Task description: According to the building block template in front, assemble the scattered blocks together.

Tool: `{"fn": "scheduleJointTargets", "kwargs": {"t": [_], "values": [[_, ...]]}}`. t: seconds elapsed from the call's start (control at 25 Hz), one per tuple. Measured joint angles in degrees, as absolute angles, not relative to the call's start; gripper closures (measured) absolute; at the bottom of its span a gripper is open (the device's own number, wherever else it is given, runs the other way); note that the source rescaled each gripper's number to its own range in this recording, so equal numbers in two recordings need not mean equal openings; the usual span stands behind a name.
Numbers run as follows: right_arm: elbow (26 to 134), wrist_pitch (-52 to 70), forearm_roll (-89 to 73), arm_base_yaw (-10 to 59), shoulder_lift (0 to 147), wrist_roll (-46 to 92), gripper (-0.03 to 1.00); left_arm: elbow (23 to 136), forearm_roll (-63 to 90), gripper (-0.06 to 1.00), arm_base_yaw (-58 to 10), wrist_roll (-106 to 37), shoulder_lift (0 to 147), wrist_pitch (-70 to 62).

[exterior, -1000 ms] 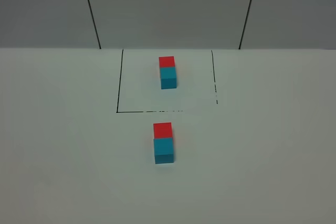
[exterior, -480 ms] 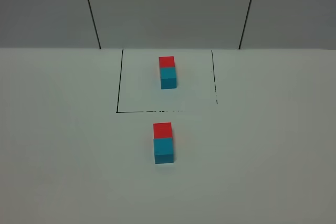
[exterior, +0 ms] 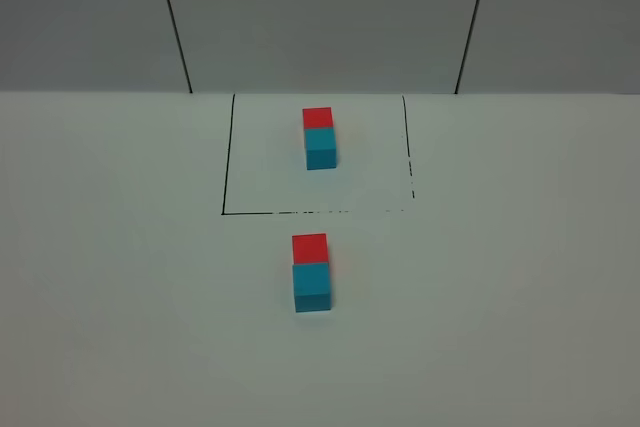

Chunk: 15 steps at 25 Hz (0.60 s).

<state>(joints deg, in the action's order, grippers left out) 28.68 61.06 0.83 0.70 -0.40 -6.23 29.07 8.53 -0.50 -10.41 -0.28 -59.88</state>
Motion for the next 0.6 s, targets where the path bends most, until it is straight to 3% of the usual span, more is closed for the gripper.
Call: {"fn": "scheduleJointTargets", "kwargs": {"t": [0.6], "values": [[28.7, 61.0, 0.8, 0.7, -0.4, -6.2, 0.16, 29.1, 8.5, 0.26, -0.5, -10.5, -0.3, -59.9]]}}
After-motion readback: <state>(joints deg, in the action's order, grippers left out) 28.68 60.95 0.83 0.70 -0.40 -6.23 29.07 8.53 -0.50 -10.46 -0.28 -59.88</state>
